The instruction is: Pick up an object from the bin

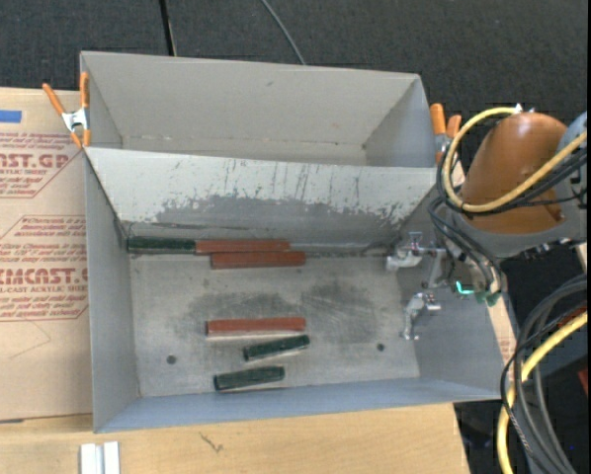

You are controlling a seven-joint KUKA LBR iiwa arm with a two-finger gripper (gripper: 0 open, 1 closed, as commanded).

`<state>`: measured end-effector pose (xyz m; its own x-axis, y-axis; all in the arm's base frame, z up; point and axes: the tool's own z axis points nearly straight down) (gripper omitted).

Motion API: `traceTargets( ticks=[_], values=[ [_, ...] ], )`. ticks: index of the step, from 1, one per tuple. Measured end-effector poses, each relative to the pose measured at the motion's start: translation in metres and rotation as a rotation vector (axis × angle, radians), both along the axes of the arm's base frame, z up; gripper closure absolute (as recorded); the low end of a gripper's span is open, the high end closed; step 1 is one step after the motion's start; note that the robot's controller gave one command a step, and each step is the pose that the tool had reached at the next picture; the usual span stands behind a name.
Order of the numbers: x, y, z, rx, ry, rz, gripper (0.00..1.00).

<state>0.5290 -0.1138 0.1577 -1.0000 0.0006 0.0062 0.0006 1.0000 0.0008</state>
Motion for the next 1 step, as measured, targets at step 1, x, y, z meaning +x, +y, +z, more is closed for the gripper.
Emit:
traceTargets(
  ticks=[1],
  values=[
    [0.002,0.0003,0.0038,-0.001,-0.007,0.001,0.0]
  ],
)
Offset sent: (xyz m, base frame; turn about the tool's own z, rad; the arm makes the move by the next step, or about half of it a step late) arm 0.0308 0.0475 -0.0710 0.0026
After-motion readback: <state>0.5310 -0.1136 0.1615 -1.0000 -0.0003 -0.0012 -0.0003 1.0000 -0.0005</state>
